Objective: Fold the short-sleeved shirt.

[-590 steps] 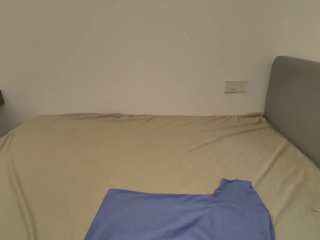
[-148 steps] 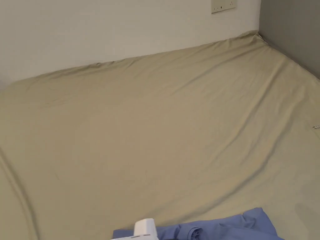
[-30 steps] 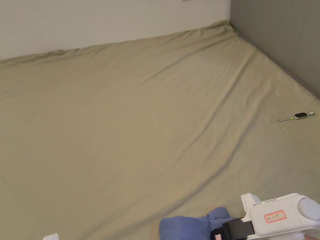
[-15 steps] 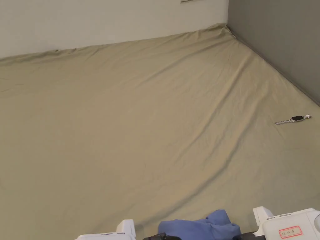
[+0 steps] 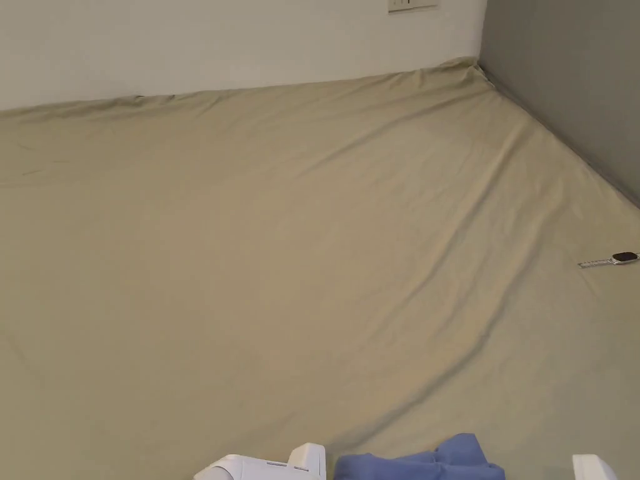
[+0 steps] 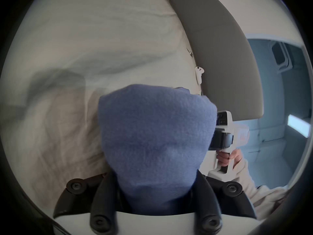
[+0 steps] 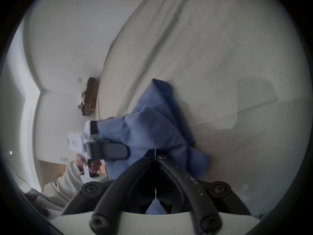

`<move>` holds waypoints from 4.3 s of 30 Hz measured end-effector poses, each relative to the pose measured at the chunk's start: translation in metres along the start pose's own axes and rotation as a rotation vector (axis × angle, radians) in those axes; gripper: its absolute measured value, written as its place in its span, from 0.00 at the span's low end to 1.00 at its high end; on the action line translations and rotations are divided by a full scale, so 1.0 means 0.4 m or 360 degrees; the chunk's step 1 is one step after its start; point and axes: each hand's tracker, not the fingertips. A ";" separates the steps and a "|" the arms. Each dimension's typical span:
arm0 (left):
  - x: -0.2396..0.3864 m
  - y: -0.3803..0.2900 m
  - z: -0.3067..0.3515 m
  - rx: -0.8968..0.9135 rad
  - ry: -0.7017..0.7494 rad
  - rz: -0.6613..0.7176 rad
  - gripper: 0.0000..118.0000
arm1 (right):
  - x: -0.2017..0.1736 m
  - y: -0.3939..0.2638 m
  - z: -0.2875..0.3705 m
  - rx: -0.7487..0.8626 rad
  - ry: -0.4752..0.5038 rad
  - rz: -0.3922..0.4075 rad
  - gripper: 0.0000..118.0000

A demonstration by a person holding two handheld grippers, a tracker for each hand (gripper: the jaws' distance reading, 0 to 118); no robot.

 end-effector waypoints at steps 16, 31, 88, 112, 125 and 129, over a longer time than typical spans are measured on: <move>-0.411 -0.024 1.144 0.0107 0.0502 0.0103 0.21 | -0.273 0.015 -0.063 0.0123 0.0300 0.0053 0.00; -0.595 -0.062 1.404 0.0098 0.0648 0.0451 0.26 | -0.303 0.073 -0.266 -0.0044 0.0231 0.0068 0.00; 0.939 -0.356 0.774 0.2371 0.1570 -0.1062 0.00 | -1.017 -0.138 0.531 0.1900 -0.0473 0.1397 0.00; 0.952 -0.347 0.748 0.2321 0.1618 -0.1092 0.09 | -1.000 -0.128 0.524 0.1891 -0.0506 0.1360 0.20; 0.955 -0.349 0.753 0.2382 0.1662 -0.1022 1.00 | -0.982 -0.127 0.520 0.1947 -0.0539 0.1328 1.00; 0.955 -0.351 0.750 0.2379 0.1679 -0.1014 1.00 | -0.988 -0.142 0.525 0.1997 -0.0542 0.1362 1.00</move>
